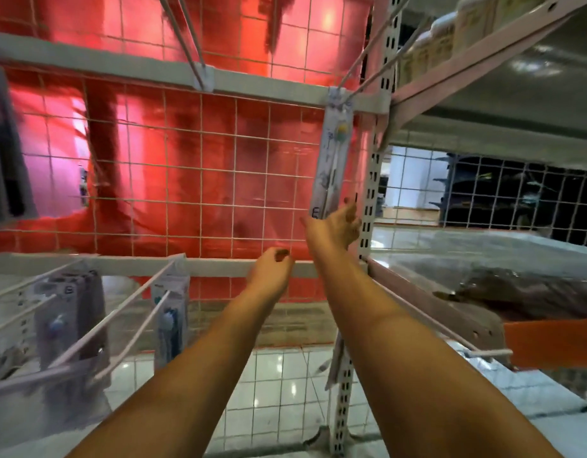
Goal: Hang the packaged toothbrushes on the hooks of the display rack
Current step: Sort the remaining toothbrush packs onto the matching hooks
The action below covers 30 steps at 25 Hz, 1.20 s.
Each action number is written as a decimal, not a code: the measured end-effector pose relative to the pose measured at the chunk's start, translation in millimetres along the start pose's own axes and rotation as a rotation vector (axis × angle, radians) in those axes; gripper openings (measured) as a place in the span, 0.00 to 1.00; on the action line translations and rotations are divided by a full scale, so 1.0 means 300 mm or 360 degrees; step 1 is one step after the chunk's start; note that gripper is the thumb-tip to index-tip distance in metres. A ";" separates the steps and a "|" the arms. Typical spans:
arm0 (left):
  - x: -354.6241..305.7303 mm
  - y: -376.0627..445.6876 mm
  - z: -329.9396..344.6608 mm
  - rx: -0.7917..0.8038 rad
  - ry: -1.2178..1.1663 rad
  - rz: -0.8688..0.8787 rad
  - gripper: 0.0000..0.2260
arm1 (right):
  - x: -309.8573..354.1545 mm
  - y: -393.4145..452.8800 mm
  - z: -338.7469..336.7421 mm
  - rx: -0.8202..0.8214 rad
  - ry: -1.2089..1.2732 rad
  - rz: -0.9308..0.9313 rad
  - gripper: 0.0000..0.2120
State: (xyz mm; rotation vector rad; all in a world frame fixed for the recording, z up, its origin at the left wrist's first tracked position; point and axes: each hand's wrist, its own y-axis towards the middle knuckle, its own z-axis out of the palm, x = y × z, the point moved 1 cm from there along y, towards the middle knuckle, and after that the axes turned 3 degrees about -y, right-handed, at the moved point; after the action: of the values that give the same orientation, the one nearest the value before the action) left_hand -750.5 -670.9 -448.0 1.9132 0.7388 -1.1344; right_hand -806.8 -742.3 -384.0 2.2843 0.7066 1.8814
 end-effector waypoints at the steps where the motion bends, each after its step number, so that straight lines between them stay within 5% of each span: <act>1: -0.001 0.013 0.007 -0.0002 0.0020 -0.0002 0.15 | 0.017 0.019 0.012 -0.0009 0.0037 0.0027 0.43; 5: 0.040 0.021 0.026 0.0015 0.0149 -0.0012 0.15 | 0.042 0.087 0.052 -0.0077 0.0058 -0.0053 0.45; 11: 0.133 -0.023 0.042 0.0132 0.0413 0.0148 0.14 | 0.025 0.099 0.057 -0.0214 0.0233 -0.0156 0.31; 21: 0.168 -0.129 -0.008 0.0291 0.0583 0.0316 0.13 | 0.007 0.076 0.022 -0.0234 0.0375 -0.0199 0.31; 27: 0.159 -0.176 -0.029 0.0284 0.0526 0.0363 0.12 | 0.081 0.024 0.047 0.0083 0.0851 -0.0017 0.28; 30: 0.182 -0.181 -0.035 0.0267 0.0471 0.0375 0.11 | 0.105 -0.006 0.013 0.0105 0.0879 0.0069 0.17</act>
State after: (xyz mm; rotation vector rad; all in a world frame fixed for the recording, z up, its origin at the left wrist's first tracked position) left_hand -764.7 -628.2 -511.5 2.2735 0.5664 -0.7976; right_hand -799.4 -726.9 -357.0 1.8185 0.7827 2.5753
